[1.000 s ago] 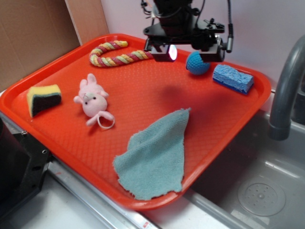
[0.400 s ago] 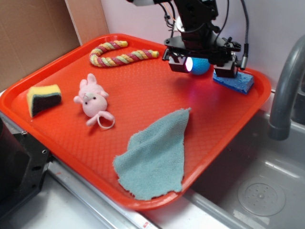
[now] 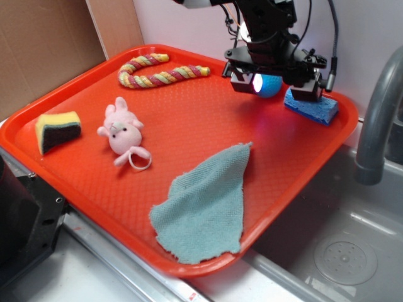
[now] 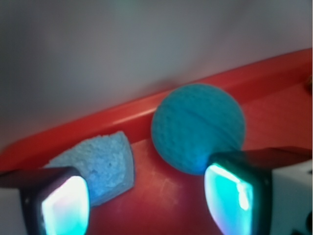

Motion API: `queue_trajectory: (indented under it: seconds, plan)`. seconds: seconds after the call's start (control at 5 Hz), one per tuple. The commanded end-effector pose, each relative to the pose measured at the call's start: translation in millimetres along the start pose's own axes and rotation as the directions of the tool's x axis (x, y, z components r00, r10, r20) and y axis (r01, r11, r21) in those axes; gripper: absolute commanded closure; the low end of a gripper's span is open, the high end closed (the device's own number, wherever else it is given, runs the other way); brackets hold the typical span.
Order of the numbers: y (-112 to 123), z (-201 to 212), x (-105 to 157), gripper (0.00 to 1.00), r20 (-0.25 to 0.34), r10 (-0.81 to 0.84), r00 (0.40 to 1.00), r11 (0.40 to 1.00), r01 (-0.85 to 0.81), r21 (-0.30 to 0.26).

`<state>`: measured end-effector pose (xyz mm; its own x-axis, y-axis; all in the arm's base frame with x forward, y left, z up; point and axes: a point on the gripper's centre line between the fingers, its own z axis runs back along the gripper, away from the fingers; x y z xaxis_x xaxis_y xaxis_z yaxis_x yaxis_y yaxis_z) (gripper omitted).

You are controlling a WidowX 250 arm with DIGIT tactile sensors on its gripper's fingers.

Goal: Grab the blue sponge.

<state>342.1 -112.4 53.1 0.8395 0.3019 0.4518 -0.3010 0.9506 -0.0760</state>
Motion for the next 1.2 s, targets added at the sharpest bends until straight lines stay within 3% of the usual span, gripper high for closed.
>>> queue_trajectory:
  seconds: [0.0,0.4,0.8,1.0]
  plan:
    - [-7,26,27,0.00,0.097,0.043,0.994,0.998,-0.038,-0.058]
    - [0,28,25,0.00,0.077,0.012,0.997,0.999,-0.009,-0.043]
    - [17,27,7,0.00,0.001,-0.006,1.000,1.000,0.006,-0.011]
    - [17,24,8,0.00,-0.002,-0.005,1.000,1.000,0.005,-0.013]
